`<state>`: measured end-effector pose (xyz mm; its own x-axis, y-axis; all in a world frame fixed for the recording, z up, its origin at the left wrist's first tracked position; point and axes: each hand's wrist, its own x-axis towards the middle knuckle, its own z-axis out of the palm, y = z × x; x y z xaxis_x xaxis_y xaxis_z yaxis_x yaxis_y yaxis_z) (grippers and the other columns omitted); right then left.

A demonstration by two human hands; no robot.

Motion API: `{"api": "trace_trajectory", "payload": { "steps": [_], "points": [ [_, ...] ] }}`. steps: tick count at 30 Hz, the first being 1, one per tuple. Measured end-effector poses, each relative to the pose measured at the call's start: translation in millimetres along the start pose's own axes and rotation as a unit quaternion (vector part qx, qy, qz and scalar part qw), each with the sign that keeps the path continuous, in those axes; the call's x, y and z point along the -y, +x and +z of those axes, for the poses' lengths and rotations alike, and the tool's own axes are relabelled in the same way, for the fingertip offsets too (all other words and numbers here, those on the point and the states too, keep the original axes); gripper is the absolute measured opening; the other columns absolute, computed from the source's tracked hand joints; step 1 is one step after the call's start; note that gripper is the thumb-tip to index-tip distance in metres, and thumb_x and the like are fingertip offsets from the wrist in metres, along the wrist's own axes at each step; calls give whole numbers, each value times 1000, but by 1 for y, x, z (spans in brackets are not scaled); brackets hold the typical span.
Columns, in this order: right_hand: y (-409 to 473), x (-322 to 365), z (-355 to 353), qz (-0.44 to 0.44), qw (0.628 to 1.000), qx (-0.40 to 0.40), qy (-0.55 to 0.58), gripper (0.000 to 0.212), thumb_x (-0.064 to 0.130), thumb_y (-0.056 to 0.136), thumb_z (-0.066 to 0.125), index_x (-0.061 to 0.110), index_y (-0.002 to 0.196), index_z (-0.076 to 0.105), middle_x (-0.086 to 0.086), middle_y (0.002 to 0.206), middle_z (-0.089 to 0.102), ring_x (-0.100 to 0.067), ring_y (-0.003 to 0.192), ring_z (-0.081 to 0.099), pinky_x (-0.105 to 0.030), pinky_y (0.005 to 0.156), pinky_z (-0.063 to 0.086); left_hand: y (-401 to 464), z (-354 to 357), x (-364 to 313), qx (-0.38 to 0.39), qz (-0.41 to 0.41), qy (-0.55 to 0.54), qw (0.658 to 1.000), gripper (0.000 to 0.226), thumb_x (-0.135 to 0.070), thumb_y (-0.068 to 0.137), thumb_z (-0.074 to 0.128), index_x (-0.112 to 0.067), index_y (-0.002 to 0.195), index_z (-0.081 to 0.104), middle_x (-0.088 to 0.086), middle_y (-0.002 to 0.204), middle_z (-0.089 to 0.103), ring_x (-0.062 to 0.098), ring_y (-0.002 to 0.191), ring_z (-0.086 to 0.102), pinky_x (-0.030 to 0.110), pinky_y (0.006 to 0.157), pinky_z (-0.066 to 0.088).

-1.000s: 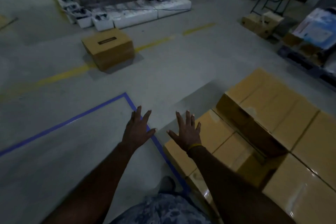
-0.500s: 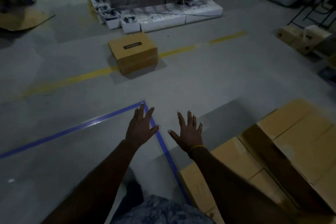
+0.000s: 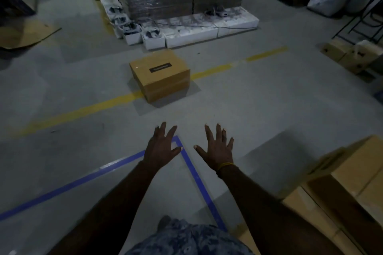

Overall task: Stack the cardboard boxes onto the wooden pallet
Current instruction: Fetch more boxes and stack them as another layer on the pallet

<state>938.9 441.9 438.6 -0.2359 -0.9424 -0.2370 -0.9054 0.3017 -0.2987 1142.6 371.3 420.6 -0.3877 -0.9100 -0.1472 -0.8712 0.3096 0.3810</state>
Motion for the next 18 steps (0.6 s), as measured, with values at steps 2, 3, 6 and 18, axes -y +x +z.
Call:
{"api": "trace_trajectory", "payload": {
  "steps": [2, 3, 6, 18],
  "points": [
    [21, 17, -1, -1, 1000, 1, -5, 87, 69, 94, 40, 33, 158, -8, -12, 165, -16, -38, 152, -8, -64, 116, -3, 19, -12, 17, 4, -6, -3, 1000, 85, -54, 91, 61, -31, 159, 16, 9, 167, 4, 37, 152, 6, 50, 115, 30],
    [33, 24, -2, -2, 1000, 3, -8, 87, 69, 94, 40, 34, 158, -7, -12, 165, -15, -38, 151, -8, -64, 116, -3, 29, -17, 24, 3, -8, -5, 1000, 85, -54, 91, 61, -31, 158, 15, 9, 167, 4, 36, 152, 6, 49, 115, 29],
    [71, 42, -7, -3, 1000, 7, -15, 87, 70, 93, 39, 33, 158, -7, -12, 165, -15, -39, 151, -8, -65, 115, -2, 61, -29, 44, 1, -15, -13, 1000, 85, -55, 90, 61, -31, 158, 16, 10, 167, 5, 37, 152, 6, 50, 115, 28],
    [274, 94, -13, -4, 999, 35, 8, 86, 67, 95, 42, 33, 159, -5, -13, 165, -16, -39, 151, -8, -66, 115, -3, 234, -69, 115, 17, -71, -22, 997, 85, -59, 91, 58, -32, 158, 13, 6, 167, 0, 32, 153, 3, 49, 118, 23]
  ]
}}
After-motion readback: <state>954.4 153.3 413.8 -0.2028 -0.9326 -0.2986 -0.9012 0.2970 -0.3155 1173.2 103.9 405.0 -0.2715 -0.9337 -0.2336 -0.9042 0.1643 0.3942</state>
